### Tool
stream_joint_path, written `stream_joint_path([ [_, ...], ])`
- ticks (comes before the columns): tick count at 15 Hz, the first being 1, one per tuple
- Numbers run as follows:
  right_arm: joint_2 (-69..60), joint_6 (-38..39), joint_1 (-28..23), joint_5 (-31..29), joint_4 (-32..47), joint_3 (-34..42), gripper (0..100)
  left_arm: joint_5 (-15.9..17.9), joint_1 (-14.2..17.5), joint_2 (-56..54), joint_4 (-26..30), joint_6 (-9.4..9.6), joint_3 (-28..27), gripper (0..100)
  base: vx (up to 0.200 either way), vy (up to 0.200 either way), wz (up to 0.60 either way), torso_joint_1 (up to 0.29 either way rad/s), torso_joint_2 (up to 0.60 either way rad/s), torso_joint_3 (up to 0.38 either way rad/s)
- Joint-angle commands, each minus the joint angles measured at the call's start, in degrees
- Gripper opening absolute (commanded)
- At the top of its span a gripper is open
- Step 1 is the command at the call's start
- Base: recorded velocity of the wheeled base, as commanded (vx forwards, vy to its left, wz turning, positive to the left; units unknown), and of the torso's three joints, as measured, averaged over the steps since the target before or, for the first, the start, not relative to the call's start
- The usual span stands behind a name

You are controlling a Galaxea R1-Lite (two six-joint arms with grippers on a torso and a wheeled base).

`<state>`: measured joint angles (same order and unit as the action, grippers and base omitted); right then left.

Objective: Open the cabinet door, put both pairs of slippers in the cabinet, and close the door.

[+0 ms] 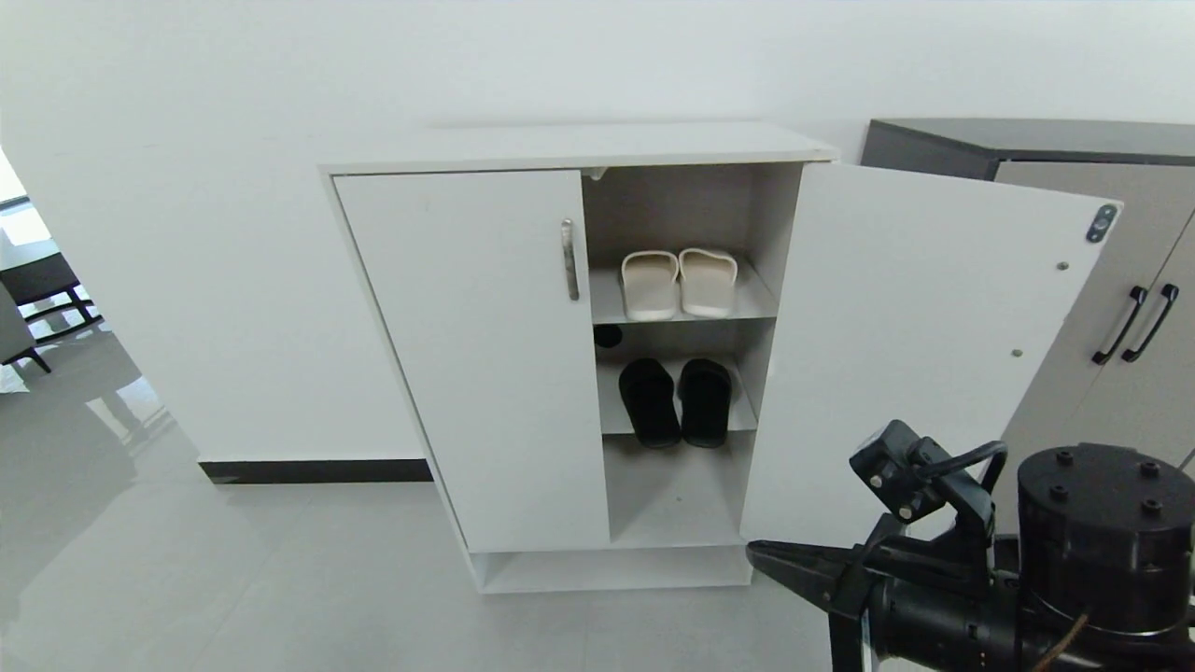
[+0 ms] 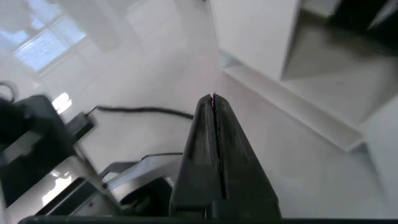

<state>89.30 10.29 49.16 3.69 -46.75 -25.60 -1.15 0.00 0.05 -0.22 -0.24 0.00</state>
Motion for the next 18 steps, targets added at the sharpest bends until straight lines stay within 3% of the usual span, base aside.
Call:
stream_joint_path([
  [1, 0.53, -0.01, 0.14, 0.09, -0.01, 0.02, 0, 0.00, 0.00, 0.04, 0.04, -0.02, 0.00, 0, 0.000, 0.000, 0.00, 0.168, -0.56, -0.295],
  [18, 0.62, -0.09, 0.23, 0.09, 0.08, 0.02, 0, 0.00, 0.00, 0.04, -0.04, -0.02, 0.00, 0, 0.000, 0.000, 0.00, 0.199, -0.49, -0.288],
])
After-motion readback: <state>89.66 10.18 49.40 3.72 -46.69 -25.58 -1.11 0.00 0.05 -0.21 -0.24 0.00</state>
